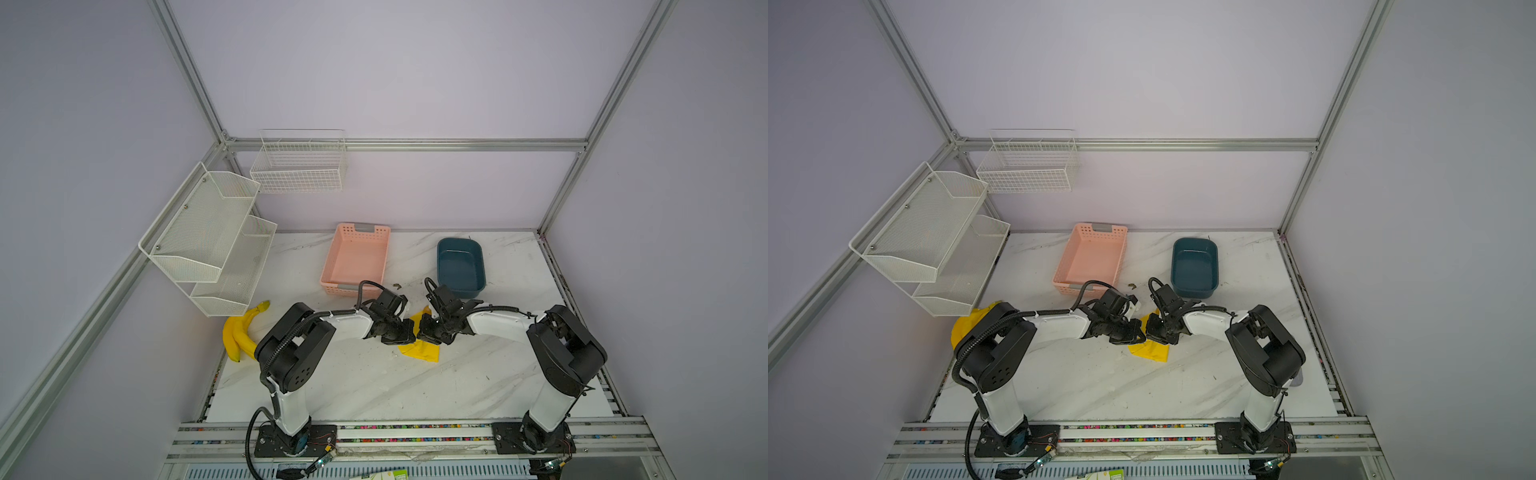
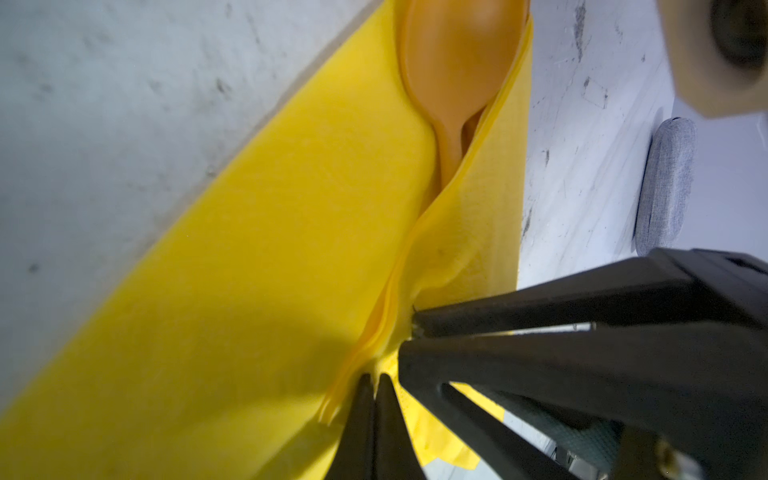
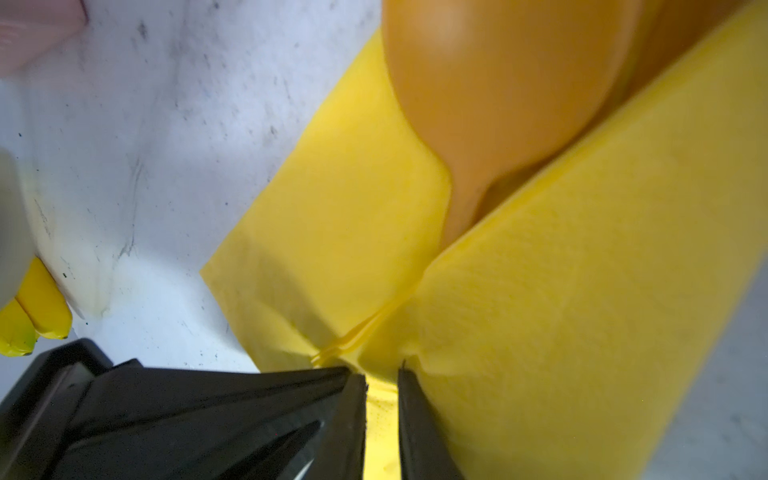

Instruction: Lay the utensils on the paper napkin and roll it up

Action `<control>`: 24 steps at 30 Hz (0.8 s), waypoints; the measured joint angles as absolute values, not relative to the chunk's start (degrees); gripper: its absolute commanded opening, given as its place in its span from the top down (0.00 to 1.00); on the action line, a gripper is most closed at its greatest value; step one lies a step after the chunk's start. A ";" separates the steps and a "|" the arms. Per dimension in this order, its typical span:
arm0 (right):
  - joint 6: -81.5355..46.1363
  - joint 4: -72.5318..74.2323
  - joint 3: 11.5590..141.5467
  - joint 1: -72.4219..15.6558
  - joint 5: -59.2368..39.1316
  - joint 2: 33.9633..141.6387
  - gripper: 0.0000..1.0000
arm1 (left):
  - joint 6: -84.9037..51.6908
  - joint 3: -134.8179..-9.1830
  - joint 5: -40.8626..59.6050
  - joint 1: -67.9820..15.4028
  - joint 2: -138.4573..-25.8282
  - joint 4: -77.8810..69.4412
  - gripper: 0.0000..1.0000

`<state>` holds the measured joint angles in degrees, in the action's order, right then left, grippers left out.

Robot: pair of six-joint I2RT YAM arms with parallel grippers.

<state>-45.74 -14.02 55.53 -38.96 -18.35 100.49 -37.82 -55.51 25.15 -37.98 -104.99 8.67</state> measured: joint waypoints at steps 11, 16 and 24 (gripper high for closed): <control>-45.34 -12.88 55.48 -38.96 -18.83 100.92 0.81 | -37.19 -55.51 22.94 -37.76 -103.53 10.63 0.89; -45.23 -12.53 55.37 -38.96 -19.00 100.95 0.81 | -35.68 -55.51 19.55 -34.72 -99.15 15.59 0.79; -45.08 -12.49 55.37 -38.96 -19.05 100.95 0.81 | -33.43 -54.59 17.56 -29.06 -94.91 18.44 0.55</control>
